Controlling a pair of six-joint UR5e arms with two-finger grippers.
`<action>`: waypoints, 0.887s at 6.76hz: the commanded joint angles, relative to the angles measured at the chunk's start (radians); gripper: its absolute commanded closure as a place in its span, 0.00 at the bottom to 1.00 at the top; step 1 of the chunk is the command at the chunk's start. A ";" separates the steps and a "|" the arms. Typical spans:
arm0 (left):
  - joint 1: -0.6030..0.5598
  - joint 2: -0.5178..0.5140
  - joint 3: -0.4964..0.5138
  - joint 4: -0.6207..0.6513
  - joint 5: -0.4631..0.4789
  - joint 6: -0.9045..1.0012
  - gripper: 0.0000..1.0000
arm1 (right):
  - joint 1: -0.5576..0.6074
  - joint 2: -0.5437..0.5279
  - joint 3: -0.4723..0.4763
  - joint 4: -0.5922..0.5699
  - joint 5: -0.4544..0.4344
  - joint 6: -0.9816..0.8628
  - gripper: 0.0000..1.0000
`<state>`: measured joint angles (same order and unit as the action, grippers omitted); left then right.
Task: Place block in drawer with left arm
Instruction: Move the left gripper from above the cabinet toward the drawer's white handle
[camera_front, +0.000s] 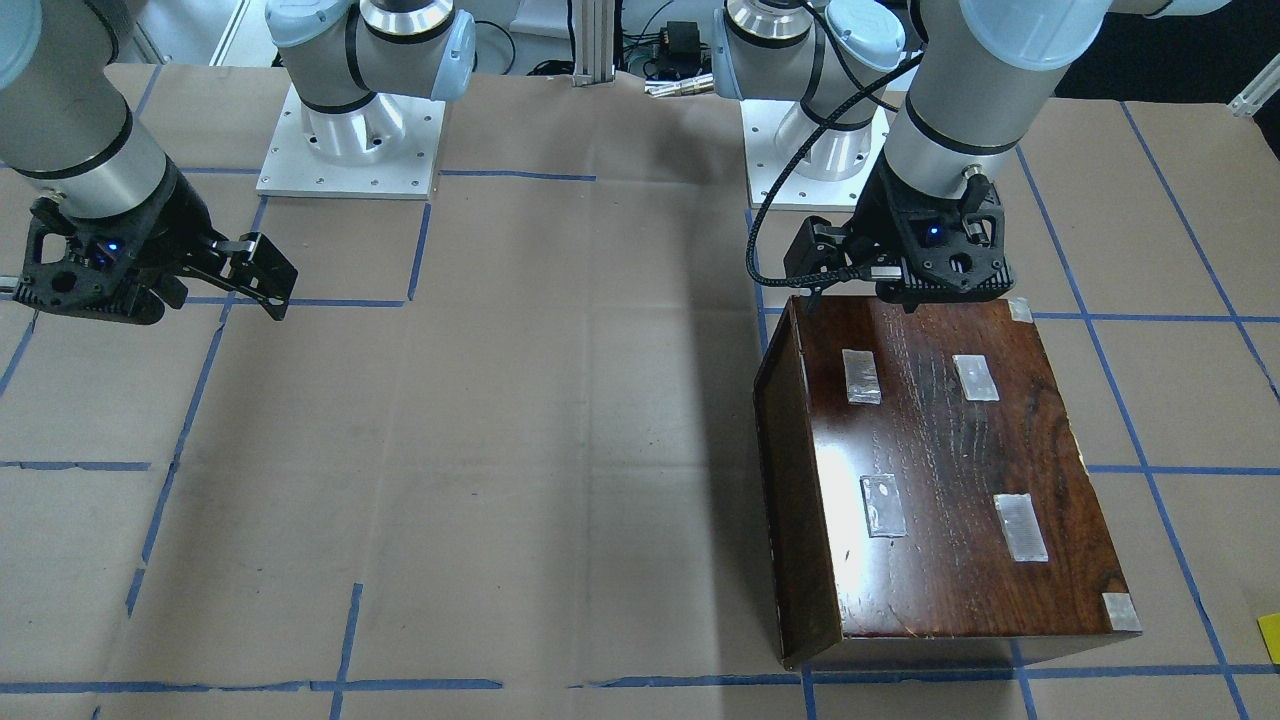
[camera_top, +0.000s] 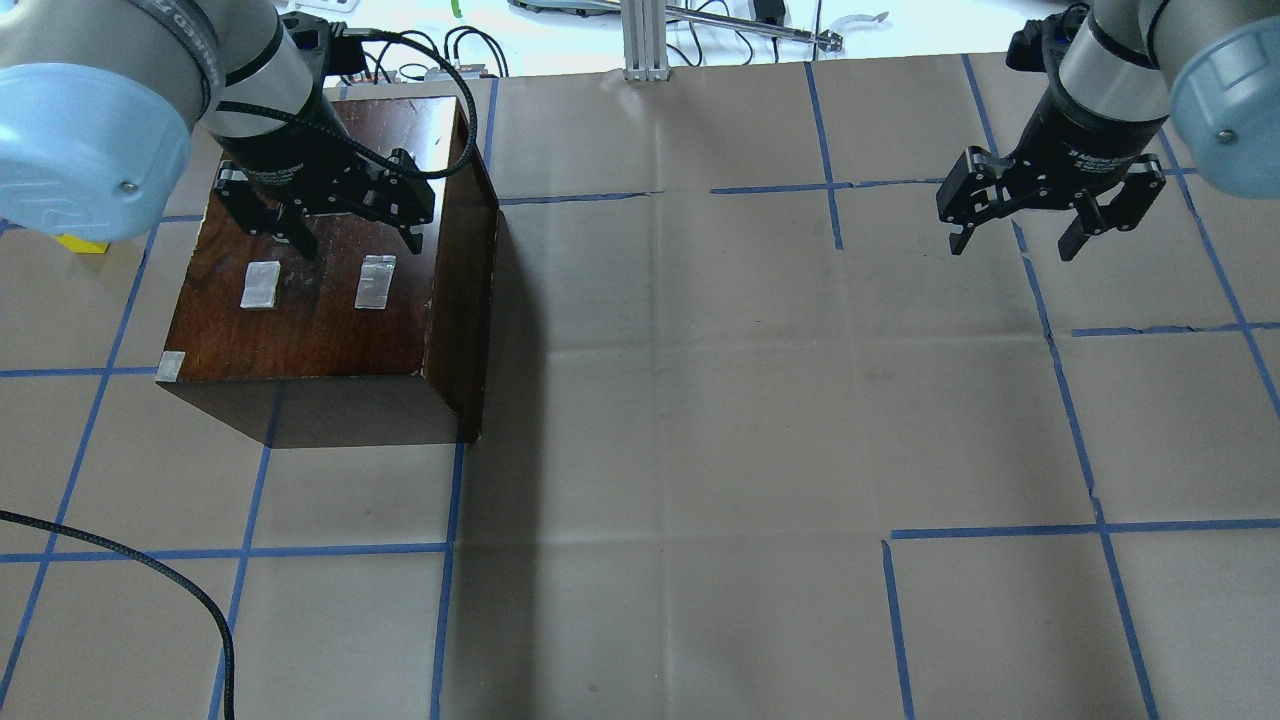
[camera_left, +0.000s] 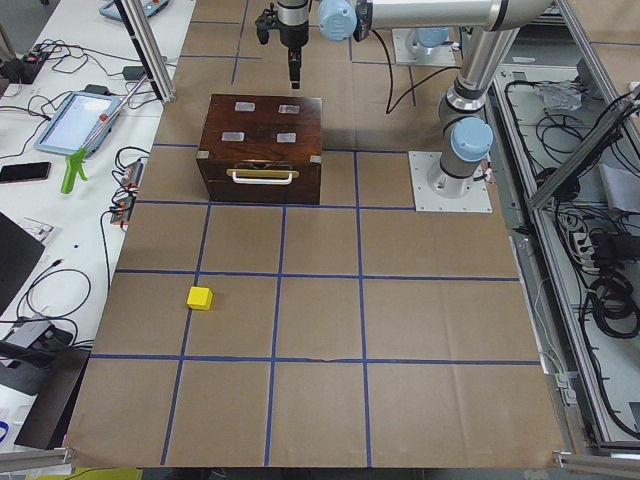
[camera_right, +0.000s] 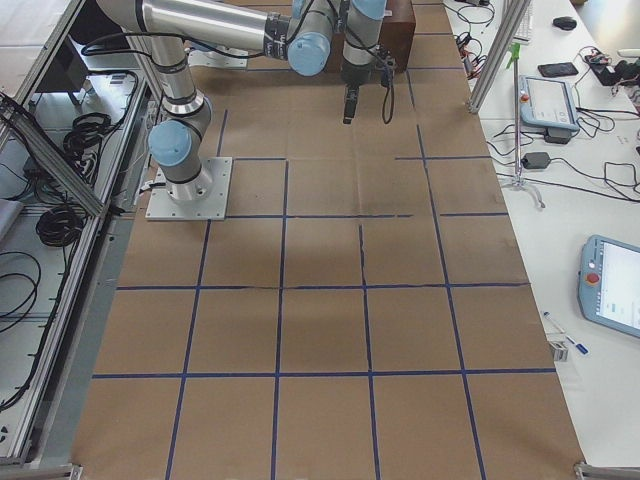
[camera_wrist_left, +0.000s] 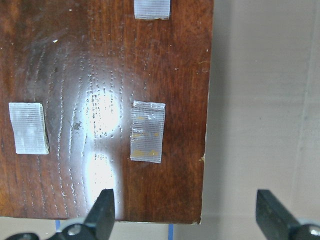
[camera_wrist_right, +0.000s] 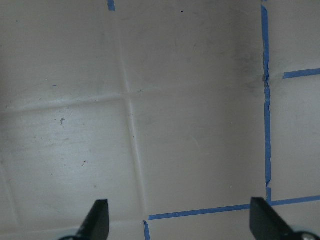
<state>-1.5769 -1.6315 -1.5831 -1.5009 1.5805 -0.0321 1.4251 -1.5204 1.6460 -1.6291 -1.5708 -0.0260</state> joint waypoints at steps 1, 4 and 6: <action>0.000 -0.001 0.000 0.001 0.000 0.000 0.01 | 0.000 -0.001 0.000 0.000 0.000 0.000 0.00; 0.000 0.005 0.008 -0.001 0.000 0.001 0.01 | 0.000 -0.001 0.000 0.000 0.000 0.000 0.00; 0.015 -0.010 0.032 0.004 -0.002 0.012 0.01 | 0.000 0.000 0.000 0.000 0.000 0.000 0.00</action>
<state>-1.5736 -1.6334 -1.5640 -1.5013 1.5789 -0.0277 1.4251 -1.5213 1.6460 -1.6291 -1.5708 -0.0261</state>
